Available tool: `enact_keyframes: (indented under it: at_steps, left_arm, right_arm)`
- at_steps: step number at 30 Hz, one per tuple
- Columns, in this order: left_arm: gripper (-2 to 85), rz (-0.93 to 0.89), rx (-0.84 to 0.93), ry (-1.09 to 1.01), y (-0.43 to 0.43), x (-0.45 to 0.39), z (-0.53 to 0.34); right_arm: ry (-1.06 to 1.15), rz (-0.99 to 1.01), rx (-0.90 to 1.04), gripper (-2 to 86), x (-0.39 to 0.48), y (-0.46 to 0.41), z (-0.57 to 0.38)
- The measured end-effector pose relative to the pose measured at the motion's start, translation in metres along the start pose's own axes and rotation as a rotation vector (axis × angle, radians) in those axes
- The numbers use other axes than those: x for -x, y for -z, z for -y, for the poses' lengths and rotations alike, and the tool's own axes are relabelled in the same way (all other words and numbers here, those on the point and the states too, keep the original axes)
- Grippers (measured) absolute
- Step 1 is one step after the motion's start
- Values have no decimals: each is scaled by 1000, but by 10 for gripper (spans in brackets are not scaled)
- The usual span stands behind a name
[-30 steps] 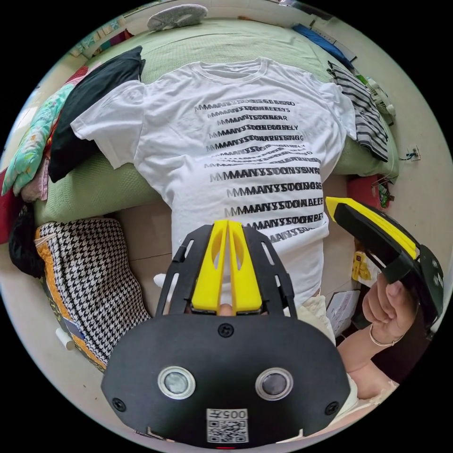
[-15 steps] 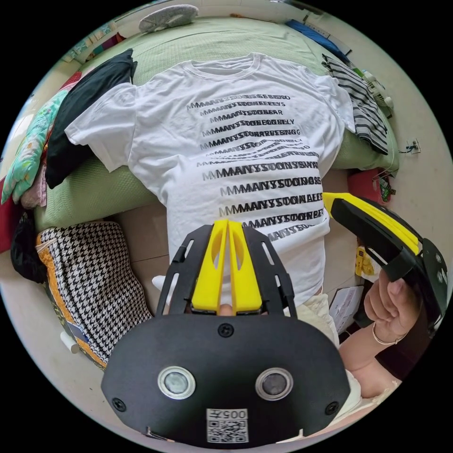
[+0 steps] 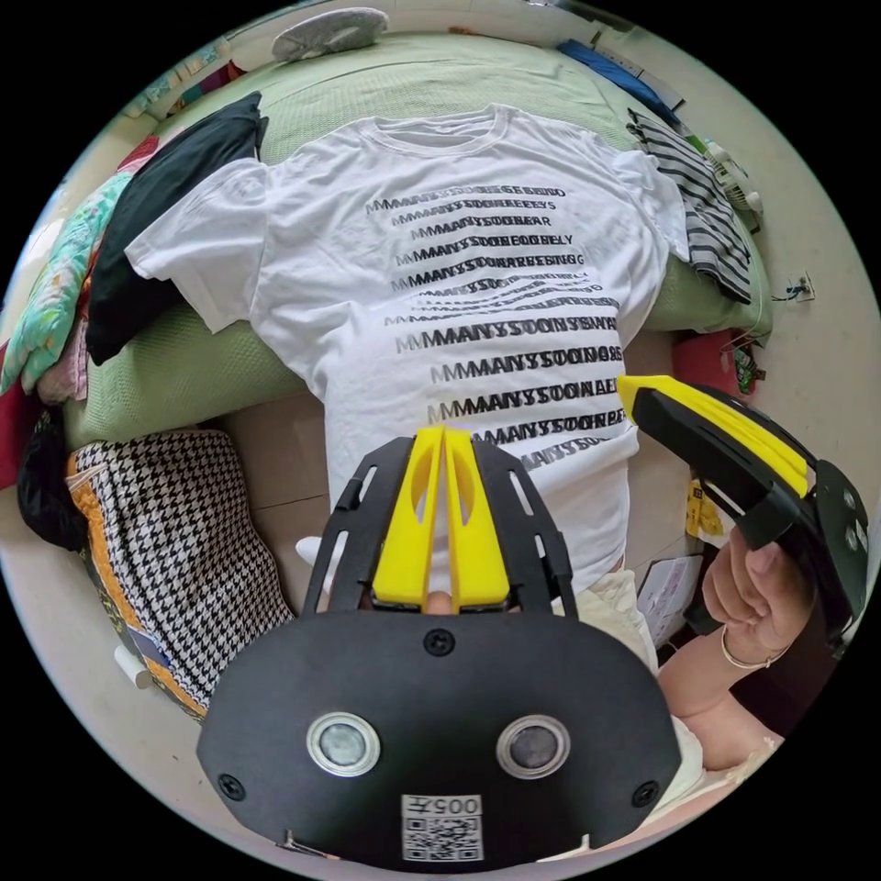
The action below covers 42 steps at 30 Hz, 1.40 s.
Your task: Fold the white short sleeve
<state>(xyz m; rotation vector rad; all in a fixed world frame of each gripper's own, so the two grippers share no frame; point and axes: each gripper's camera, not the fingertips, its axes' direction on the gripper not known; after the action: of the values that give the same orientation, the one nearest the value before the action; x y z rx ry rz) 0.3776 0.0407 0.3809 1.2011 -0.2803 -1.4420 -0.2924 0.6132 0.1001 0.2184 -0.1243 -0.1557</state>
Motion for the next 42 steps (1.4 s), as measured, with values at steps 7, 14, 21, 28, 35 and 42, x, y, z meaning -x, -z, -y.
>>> enact_keyframes:
  at_steps: [7, 14, 21, 28, 35, 42]
  left_arm:
    - [0, -10, -12, 9, 5, 23, -7]
    - [0, -45, -136, 125, 24, 79, -22]
    - [0, -40, -171, 273, 26, 172, -29]
    - [-2, -70, -249, 336, 16, 256, -37]
    - [-2, 23, -266, 402, 1, 313, -21]
    - [-2, -60, -336, 369, 2, 337, -11]
  right_arm:
    - [1, -16, 3, -10, 3, -9, 7]
    - [-25, -31, 10, -10, -1, -21, 15]
    - [-21, -57, 35, -9, 13, -38, 35]
    - [49, -103, 51, -9, 50, -57, 63]
    - [155, -123, 93, -9, 91, -84, 92]
    - [197, -132, 116, -9, 109, -104, 117]
